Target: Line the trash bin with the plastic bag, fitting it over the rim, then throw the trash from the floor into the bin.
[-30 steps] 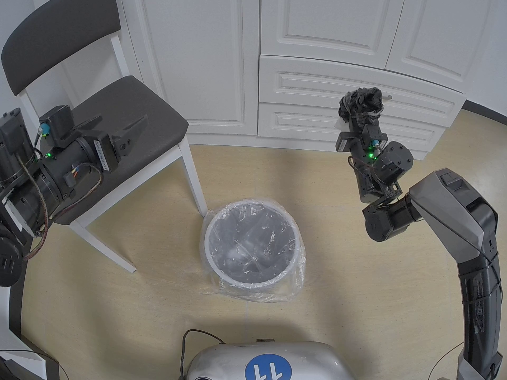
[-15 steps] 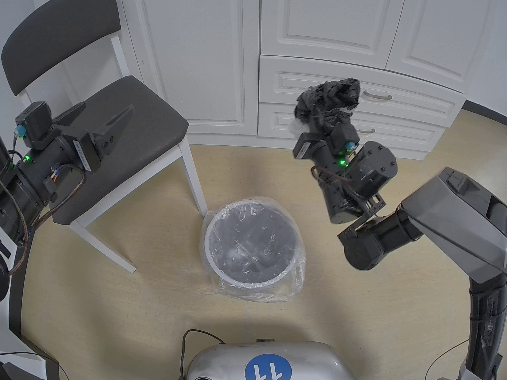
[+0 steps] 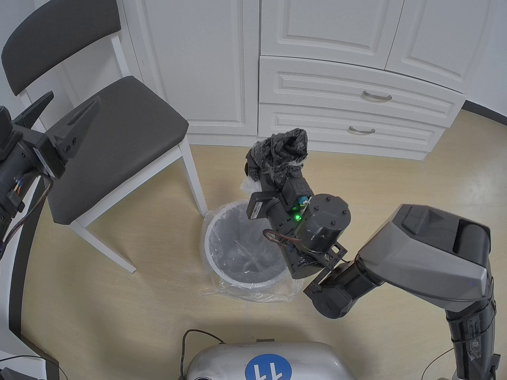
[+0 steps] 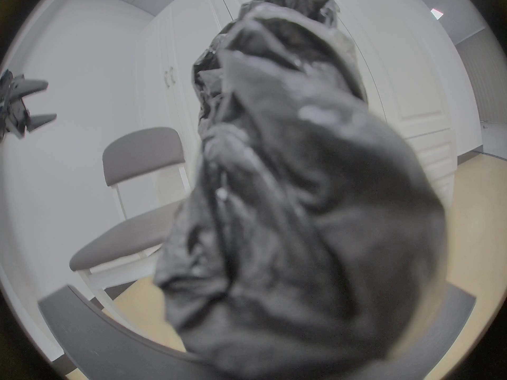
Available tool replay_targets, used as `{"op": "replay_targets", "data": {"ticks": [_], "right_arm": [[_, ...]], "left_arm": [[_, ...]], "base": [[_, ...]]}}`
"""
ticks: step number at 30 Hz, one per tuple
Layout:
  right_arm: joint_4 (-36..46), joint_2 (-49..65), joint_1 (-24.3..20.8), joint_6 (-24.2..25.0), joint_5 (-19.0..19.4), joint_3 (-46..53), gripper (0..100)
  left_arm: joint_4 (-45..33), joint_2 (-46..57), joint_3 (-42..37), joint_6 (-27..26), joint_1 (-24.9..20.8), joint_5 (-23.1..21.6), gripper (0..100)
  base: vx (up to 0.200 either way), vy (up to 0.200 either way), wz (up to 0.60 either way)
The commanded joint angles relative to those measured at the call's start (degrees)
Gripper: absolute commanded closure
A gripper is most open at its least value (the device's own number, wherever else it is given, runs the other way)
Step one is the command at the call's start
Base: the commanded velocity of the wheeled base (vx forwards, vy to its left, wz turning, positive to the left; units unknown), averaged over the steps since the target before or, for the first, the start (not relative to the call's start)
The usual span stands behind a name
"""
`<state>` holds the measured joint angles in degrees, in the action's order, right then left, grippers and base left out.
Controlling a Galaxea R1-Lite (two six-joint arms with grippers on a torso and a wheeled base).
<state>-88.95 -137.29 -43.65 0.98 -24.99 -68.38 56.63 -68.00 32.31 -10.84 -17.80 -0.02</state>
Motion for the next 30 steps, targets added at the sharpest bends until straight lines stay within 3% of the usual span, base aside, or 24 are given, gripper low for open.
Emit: {"op": "replay_targets", "data": {"ticks": [1, 7, 14, 18, 23, 27, 30], "right_arm": [[-1.05, -4.74, -0.91, 0.87, -0.23, 0.09, 100], [3.35, -3.86, -1.7, 6.5, -0.23, 1.32, 100], [22.51, 1.41, -2.14, 20.91, -0.06, 0.96, 100], [35.87, 3.17, -1.26, 31.19, 0.73, -3.96, 100], [41.23, 1.68, 0.59, 35.76, 1.7, -7.91, 100], [40.26, -0.26, 1.2, 36.2, 1.96, -8.44, 100], [34.99, -3.25, 1.2, 35.5, 2.05, -7.91, 100]], "left_arm": [[-0.02, 1.38, -0.4, -0.59, 1.27, 0.02, 0], [0.06, 1.55, -0.93, -1.29, 1.71, -0.06, 0], [-0.02, 1.82, -1.1, -1.29, 1.63, -0.06, 0], [-0.02, 1.91, -1.19, -1.29, 1.71, -0.15, 0], [-0.02, 2.26, -1.19, -1.29, 1.71, -0.15, 0], [-0.02, 2.26, -1.19, -1.29, 1.71, -0.15, 0], [-0.02, 2.26, -1.28, -1.29, 1.71, -0.15, 0]], "base": [[0.0, 0.0, 0.0], [0.0, 0.0, 0.0], [0.0, 0.0, 0.0], [0.0, 0.0, 0.0], [0.0, 0.0, 0.0], [0.0, 0.0, 0.0], [0.0, 0.0, 0.0]]}}
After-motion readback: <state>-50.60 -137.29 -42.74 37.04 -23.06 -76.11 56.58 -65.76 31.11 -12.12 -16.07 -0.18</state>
